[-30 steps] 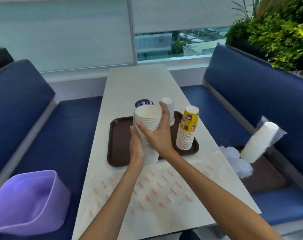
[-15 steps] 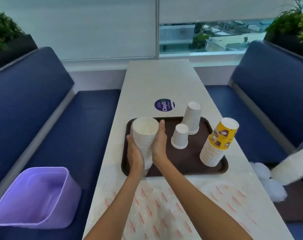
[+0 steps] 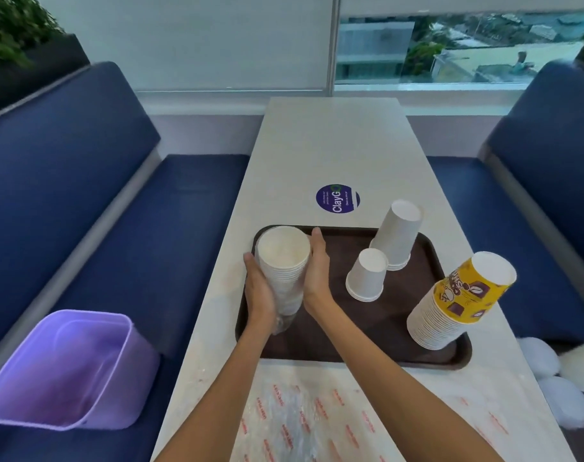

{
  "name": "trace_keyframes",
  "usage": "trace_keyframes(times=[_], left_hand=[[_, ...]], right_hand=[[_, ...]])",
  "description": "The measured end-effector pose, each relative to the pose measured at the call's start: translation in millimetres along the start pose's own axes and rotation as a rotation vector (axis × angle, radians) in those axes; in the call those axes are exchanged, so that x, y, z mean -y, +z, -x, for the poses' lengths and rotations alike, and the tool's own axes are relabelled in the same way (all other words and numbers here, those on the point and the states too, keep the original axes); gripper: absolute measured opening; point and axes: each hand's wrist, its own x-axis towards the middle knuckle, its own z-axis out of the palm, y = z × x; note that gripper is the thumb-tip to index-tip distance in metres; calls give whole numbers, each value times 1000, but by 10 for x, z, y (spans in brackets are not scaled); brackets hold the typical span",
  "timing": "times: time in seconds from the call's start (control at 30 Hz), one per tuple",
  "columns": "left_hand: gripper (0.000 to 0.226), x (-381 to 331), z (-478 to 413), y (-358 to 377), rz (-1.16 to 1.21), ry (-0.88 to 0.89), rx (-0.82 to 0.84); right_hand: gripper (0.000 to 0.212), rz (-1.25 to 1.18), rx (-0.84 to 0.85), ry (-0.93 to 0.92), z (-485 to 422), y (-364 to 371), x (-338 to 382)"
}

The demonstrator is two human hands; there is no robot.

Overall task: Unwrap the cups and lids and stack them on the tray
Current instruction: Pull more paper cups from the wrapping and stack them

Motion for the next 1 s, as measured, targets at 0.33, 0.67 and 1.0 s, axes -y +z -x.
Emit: trace_keyframes(times=[0.33, 0.67, 1.0], left_hand=[[60, -357, 97, 217, 63, 169, -72], [53, -466, -171, 407, 15, 219, -48], [43, -280, -385, 439, 67, 184, -33]], right_hand=[[52, 35, 27, -77, -86, 111, 105], [55, -26, 23, -99, -447, 224, 158], [48, -10, -16, -45, -672, 201, -108]])
